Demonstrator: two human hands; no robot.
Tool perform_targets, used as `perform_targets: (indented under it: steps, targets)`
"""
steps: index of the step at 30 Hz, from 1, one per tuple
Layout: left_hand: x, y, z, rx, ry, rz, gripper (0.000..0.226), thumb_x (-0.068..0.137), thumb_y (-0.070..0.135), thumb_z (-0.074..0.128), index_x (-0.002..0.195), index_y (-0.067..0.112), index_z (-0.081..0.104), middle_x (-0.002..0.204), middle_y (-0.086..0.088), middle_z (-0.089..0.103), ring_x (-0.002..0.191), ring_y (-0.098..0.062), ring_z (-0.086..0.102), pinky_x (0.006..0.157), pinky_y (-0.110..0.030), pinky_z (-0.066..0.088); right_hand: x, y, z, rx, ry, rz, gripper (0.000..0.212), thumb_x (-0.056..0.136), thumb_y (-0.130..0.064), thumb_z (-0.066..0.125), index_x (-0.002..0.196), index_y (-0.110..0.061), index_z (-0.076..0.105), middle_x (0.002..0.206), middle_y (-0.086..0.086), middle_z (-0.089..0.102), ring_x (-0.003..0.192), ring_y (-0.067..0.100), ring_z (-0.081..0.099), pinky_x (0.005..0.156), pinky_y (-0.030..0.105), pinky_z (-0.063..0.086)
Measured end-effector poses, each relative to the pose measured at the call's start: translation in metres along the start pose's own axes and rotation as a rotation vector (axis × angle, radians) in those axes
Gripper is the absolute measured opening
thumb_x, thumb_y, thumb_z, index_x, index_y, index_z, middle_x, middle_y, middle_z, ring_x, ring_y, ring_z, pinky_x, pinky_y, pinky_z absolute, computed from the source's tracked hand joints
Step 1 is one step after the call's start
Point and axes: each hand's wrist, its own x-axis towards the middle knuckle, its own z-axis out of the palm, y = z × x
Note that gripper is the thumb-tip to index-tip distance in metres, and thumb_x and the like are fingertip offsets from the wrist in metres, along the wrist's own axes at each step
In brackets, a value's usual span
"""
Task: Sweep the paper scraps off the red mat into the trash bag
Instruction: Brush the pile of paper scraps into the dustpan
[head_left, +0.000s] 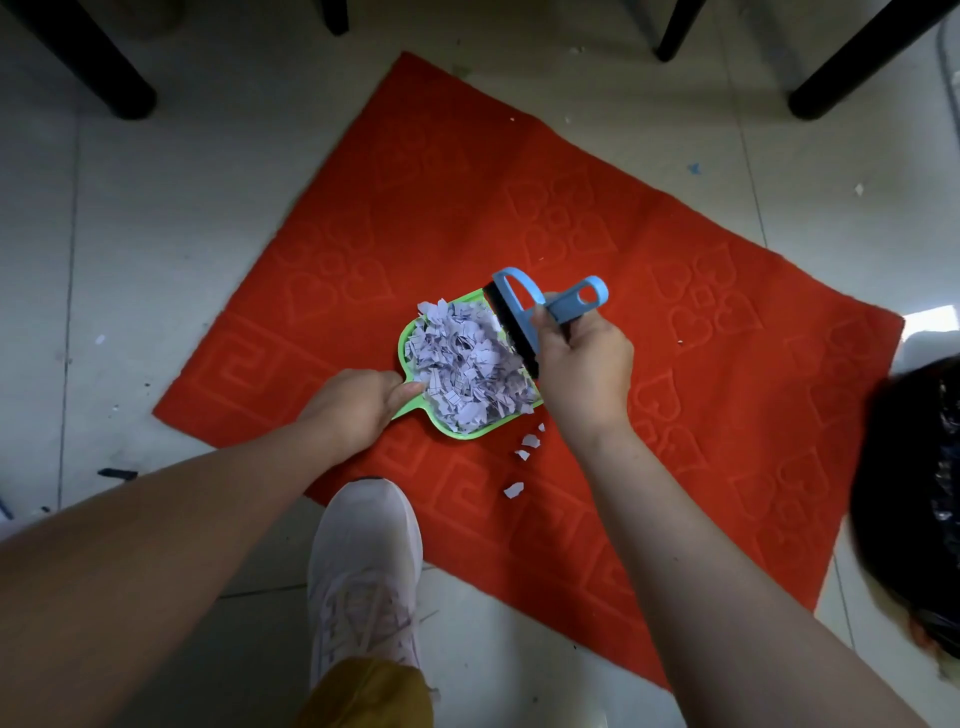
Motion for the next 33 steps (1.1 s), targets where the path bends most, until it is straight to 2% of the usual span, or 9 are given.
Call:
perform_targets:
  steps: [4, 7, 14, 16, 20, 24, 29, 33]
  targets:
    - [-0.002, -0.002, 0.002, -0.04, 0.011, -0.001, 0.052, 0.096, 0.053, 0.033, 0.064, 0.012, 0.043, 0.061, -0.003, 0.049, 0.067, -0.025, 0.051, 0.064, -0.035, 0.035, -0.002, 0.001, -0.009, 0.107, 0.033, 0.015, 0.019, 0.092, -0.032, 0.055, 0.093, -0.017, 0.067, 0.076, 0.006, 0.068, 0.073, 0.023, 0.063, 0.07, 0.043, 0.051]
    - [-0.004, -0.003, 0.002, -0.054, 0.019, 0.005, 0.053, 0.096, 0.052, 0.034, 0.064, 0.011, 0.043, 0.061, -0.004, 0.049, 0.066, -0.026, 0.051, 0.066, -0.038, 0.037, -0.002, 0.003, -0.014, 0.15, 0.058, 0.023, 0.02, 0.092, -0.033, 0.055, 0.093, -0.017, 0.067, 0.074, 0.006, 0.069, 0.07, 0.024, 0.066, 0.07, 0.048, 0.053]
    - [-0.01, -0.007, 0.001, -0.113, 0.055, 0.022, 0.052, 0.095, 0.052, 0.036, 0.064, 0.01, 0.043, 0.06, -0.006, 0.051, 0.063, -0.025, 0.051, 0.063, -0.038, 0.037, -0.003, 0.003, -0.022, 0.191, 0.116, 0.093, 0.014, 0.092, -0.034, 0.055, 0.083, -0.027, 0.064, 0.071, -0.001, 0.068, 0.071, 0.02, 0.067, 0.075, 0.047, 0.054]
    - [-0.013, -0.009, 0.0, -0.133, 0.064, 0.011, 0.052, 0.095, 0.051, 0.038, 0.063, 0.01, 0.043, 0.06, -0.007, 0.051, 0.062, -0.024, 0.051, 0.063, -0.038, 0.037, 0.0, 0.004, -0.022, 0.206, 0.087, 0.122, 0.016, 0.091, -0.034, 0.056, 0.08, -0.025, 0.064, 0.074, 0.002, 0.069, 0.072, 0.022, 0.068, 0.075, 0.049, 0.054]
    - [-0.023, -0.018, 0.001, -0.168, 0.082, 0.006, 0.053, 0.093, 0.051, 0.039, 0.064, 0.008, 0.046, 0.058, -0.007, 0.052, 0.058, -0.023, 0.051, 0.061, -0.038, 0.039, 0.009, 0.0, -0.023, 0.242, 0.004, 0.125, 0.013, 0.088, -0.03, 0.061, 0.088, -0.02, 0.069, 0.078, 0.002, 0.072, 0.074, 0.02, 0.069, 0.076, 0.049, 0.055]
    - [-0.033, -0.033, 0.0, -0.158, 0.098, -0.007, 0.054, 0.09, 0.055, 0.034, 0.064, 0.01, 0.048, 0.06, -0.008, 0.055, 0.06, -0.023, 0.054, 0.062, -0.04, 0.041, 0.026, -0.012, -0.018, 0.144, -0.1, 0.02, 0.015, 0.087, -0.03, 0.063, 0.096, -0.022, 0.072, 0.081, 0.001, 0.072, 0.077, 0.019, 0.068, 0.077, 0.046, 0.054]
    - [-0.044, -0.053, -0.002, -0.146, 0.116, -0.077, 0.047, 0.095, 0.045, 0.042, 0.061, 0.013, 0.045, 0.059, -0.01, 0.054, 0.061, -0.026, 0.053, 0.062, -0.039, 0.04, 0.047, -0.032, 0.005, -0.018, -0.264, -0.145, 0.021, 0.084, -0.037, 0.063, 0.1, -0.026, 0.072, 0.089, 0.002, 0.071, 0.084, 0.022, 0.066, 0.079, 0.046, 0.052]
    - [-0.053, -0.066, 0.001, -0.124, 0.14, -0.083, 0.045, 0.095, 0.041, 0.046, 0.058, 0.016, 0.041, 0.053, -0.002, 0.047, 0.059, -0.025, 0.049, 0.06, -0.036, 0.035, 0.057, -0.047, 0.022, -0.168, -0.361, -0.279, 0.022, 0.086, -0.036, 0.064, 0.103, -0.024, 0.071, 0.095, 0.004, 0.071, 0.088, 0.024, 0.064, 0.08, 0.041, 0.05]
